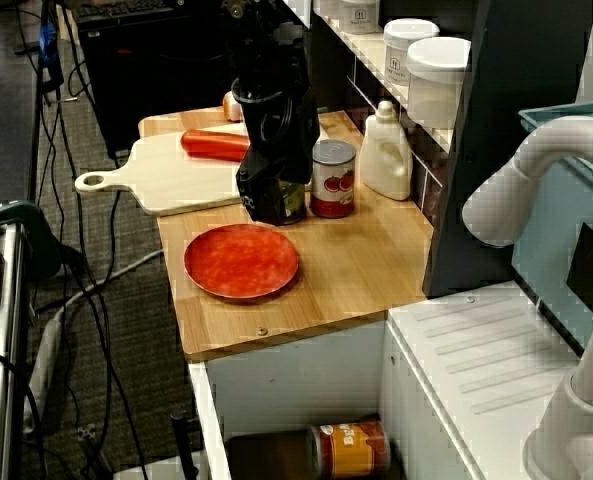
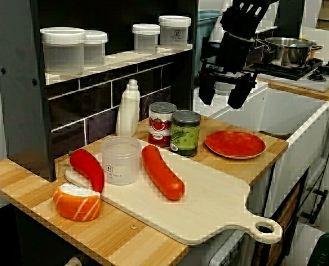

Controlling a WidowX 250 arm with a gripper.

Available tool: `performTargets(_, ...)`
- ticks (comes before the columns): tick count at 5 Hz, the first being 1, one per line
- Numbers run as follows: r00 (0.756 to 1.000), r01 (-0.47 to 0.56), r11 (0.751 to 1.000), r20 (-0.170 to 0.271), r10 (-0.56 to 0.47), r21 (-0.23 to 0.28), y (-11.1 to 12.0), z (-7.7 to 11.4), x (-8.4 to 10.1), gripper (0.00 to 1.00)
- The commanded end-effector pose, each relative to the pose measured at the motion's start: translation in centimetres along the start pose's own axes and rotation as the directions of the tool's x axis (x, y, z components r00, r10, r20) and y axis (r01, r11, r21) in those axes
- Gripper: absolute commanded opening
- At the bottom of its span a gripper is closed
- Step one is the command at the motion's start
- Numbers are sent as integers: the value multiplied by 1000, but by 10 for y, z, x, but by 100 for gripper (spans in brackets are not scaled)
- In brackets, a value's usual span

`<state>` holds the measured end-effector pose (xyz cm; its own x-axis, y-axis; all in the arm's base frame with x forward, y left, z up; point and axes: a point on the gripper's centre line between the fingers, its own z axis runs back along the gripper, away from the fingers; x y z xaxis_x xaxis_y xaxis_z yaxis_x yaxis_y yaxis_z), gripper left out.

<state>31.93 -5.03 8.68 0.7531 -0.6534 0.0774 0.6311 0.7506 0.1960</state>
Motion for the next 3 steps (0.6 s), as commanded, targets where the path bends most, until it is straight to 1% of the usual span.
performTargets(1, 998, -20, 996, 67, 15, 82, 24, 21, -10, 100)
performTargets(2, 998, -27, 997, 63, 23, 75, 31, 18, -10, 100)
performTargets(3, 997, -43, 996, 71, 38, 72, 38, 22, -16, 100)
